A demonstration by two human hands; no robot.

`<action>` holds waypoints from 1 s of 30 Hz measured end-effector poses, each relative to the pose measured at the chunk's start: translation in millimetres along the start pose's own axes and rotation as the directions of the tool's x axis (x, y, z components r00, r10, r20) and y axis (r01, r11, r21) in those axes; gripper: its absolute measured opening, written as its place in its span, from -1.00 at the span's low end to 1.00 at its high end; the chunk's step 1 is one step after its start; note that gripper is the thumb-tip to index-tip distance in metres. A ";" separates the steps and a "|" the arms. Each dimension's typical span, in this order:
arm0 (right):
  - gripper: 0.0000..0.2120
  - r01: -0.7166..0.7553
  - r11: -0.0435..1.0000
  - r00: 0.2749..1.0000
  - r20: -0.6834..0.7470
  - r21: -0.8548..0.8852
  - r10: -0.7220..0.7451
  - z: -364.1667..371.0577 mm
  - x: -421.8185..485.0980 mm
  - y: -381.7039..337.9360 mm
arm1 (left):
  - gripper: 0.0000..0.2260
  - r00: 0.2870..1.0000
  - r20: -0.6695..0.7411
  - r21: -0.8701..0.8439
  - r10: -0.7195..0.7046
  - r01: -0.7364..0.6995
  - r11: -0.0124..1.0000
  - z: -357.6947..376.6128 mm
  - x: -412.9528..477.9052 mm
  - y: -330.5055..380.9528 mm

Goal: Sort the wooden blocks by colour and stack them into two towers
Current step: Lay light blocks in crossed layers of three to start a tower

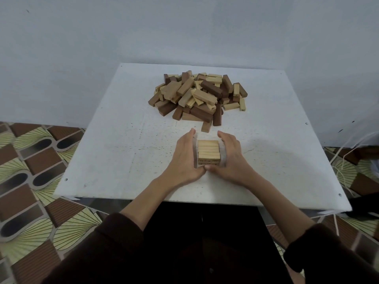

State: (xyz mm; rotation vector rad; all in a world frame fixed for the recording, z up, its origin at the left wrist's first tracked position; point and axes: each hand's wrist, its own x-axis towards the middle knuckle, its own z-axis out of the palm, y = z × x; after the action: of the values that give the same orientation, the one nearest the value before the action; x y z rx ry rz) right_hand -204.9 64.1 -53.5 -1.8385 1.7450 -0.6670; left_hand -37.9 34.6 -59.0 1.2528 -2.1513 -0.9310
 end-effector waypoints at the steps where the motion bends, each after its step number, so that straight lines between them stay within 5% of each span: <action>1: -0.02 -0.004 0.999 1.000 -0.028 -0.039 0.003 2.4 -2.2 -0.6 | -0.11 1.000 -0.002 0.063 0.021 -0.021 0.998 1.0 -2.0 0.7; 9: 0.00 0.041 0.944 0.999 -0.001 -0.327 -0.043 11.0 -12.3 1.9 | -0.15 0.998 0.023 0.298 0.054 -0.058 0.953 10.7 -3.5 -5.3; 30: -0.01 0.015 0.916 0.999 0.037 -0.400 -0.001 17.4 -10.0 6.3 | -0.17 0.998 0.044 0.336 0.050 -0.062 0.940 14.3 -1.4 -7.9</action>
State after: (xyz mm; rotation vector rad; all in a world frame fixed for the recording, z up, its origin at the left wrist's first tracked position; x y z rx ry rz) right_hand -198.6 74.4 -70.7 -2.1086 1.9611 -0.2854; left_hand -42.8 37.6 -74.4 1.3282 -2.4348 -0.5776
